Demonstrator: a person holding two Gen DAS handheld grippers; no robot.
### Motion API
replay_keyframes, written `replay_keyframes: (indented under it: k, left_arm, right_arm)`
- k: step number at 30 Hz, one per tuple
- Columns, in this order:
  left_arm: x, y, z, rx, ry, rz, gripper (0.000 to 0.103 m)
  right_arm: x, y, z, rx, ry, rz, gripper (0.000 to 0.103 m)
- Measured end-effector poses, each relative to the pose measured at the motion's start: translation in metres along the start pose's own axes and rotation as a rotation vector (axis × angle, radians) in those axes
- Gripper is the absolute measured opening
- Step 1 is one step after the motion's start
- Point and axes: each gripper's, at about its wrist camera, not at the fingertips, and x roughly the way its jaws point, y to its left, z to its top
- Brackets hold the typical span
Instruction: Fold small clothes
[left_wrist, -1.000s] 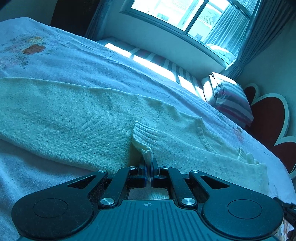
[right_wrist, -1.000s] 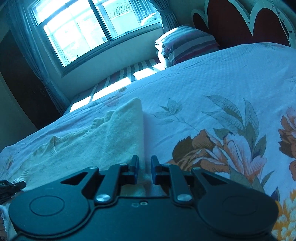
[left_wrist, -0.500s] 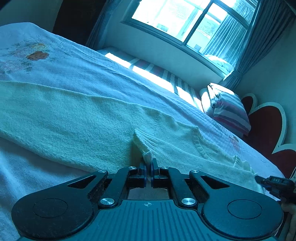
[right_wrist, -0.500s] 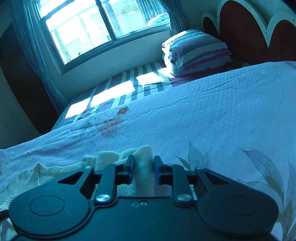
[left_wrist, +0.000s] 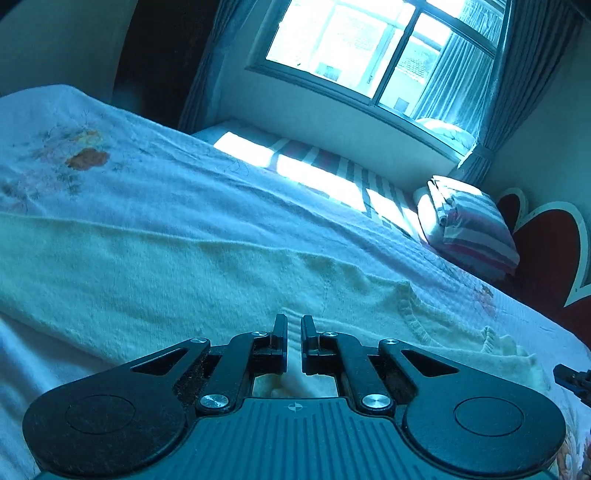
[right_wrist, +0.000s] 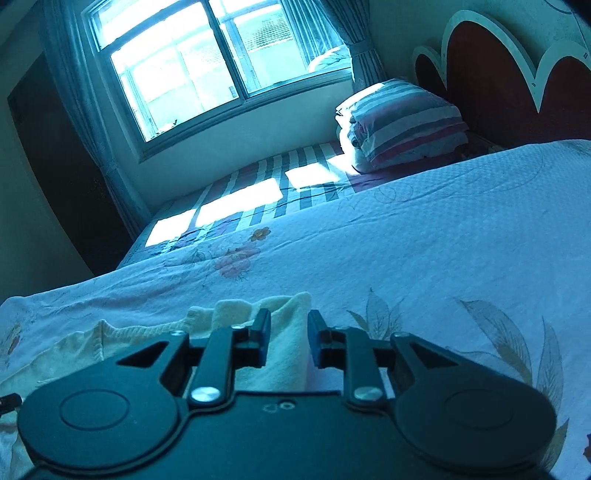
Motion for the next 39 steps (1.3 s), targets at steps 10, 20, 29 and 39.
replay_keyframes:
  k: [10,20,29,39]
  left_arm:
    - [0.022,-0.013,0.007,0.118,0.073,0.034,0.004]
    - [-0.013,0.012,0.006,0.053,0.038,0.099,0.103]
    - [-0.096,0.171,0.004,-0.317,-0.136,0.156,0.076]
    - [-0.097,0.323,-0.002,-0.725,-0.169,0.118,0.048]
  right_arm:
    - [0.004,0.017,-0.02,-0.059,0.103,-0.006,0.022]
    - [-0.022,0.037,-0.031,-0.092,0.081,0.035,0.026]
    - [-0.069,0.025,-0.042,-0.018,0.041,-0.029,0.027]
    - [-0.11,0.012,-0.064,0.145,-0.007,-0.186,0.027]
